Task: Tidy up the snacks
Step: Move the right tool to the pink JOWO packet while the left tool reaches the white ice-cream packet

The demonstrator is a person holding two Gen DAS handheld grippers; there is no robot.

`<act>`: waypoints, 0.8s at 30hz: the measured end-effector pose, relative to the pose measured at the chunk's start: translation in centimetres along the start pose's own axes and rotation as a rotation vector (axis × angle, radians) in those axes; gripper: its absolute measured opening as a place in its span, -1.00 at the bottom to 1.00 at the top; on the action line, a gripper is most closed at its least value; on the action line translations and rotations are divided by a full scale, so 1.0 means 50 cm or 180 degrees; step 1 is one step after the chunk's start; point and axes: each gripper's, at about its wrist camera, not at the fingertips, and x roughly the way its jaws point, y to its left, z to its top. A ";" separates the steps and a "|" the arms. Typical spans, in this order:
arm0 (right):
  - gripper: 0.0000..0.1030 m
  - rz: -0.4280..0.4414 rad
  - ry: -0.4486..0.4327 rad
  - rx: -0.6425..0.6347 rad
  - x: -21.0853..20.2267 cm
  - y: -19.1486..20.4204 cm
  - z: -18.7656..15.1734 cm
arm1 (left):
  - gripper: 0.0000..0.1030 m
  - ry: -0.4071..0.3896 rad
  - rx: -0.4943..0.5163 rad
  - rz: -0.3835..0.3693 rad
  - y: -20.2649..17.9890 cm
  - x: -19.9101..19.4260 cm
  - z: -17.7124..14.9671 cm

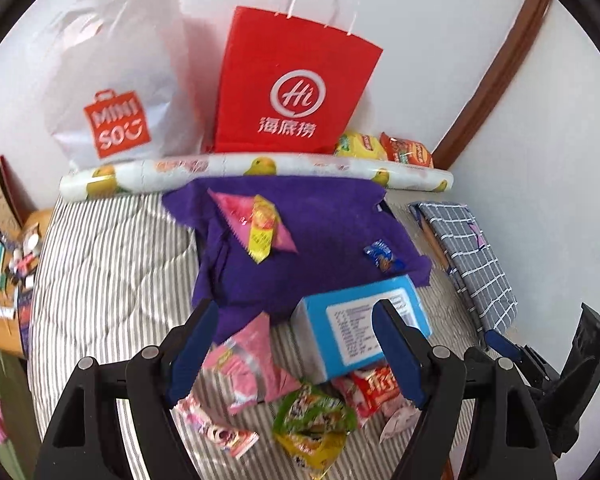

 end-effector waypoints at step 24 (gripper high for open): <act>0.38 0.0208 0.0406 -0.0451 0.066 0.049 -0.156 | 0.51 -0.0106 -0.0113 0.0291 0.063 -0.006 -0.107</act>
